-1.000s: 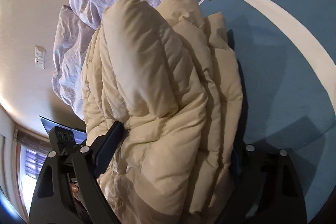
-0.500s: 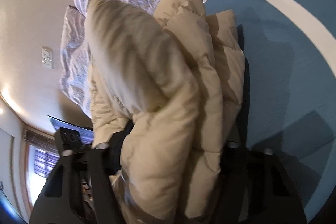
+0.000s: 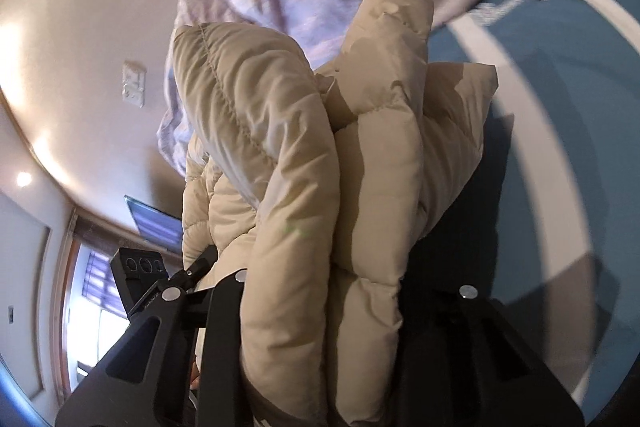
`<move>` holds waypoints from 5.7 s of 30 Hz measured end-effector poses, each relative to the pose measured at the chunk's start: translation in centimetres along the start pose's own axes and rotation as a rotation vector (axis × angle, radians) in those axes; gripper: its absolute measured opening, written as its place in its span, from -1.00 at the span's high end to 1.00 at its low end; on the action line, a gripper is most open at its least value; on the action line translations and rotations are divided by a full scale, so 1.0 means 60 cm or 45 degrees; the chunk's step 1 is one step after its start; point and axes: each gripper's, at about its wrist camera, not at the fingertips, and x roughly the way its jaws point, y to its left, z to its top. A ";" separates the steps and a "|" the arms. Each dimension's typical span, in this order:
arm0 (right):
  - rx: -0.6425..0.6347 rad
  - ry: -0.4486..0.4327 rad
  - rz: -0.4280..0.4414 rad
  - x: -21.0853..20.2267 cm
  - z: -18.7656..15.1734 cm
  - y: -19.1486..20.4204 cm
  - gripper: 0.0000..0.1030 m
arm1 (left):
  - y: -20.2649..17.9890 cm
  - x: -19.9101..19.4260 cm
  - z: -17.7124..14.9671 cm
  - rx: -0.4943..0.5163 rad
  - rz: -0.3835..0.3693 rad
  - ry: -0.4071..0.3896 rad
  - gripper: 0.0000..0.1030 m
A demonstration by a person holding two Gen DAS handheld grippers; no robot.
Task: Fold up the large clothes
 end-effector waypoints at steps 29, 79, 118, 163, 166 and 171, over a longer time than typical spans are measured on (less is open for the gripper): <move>-0.167 0.155 -0.141 0.225 0.042 0.040 0.18 | 0.181 -0.009 0.066 -0.006 0.385 -0.063 -0.05; -0.707 -0.135 -0.795 0.271 -0.034 0.128 0.06 | 0.105 0.072 0.066 0.373 0.801 -0.163 -0.97; -0.613 -0.195 -0.781 0.100 -0.130 0.148 -0.97 | 0.073 -0.089 -0.050 0.275 0.677 -0.183 -0.96; -0.649 -0.154 -0.659 -0.096 -0.377 0.274 -0.97 | -0.067 -0.328 -0.289 0.228 0.549 -0.106 -0.96; -0.636 -0.162 -0.656 -0.097 -0.375 0.273 -0.97 | -0.070 -0.333 -0.287 0.226 0.535 -0.114 -0.96; -0.631 -0.157 -0.649 -0.097 -0.375 0.272 -0.97 | -0.074 -0.332 -0.285 0.222 0.515 -0.114 -0.96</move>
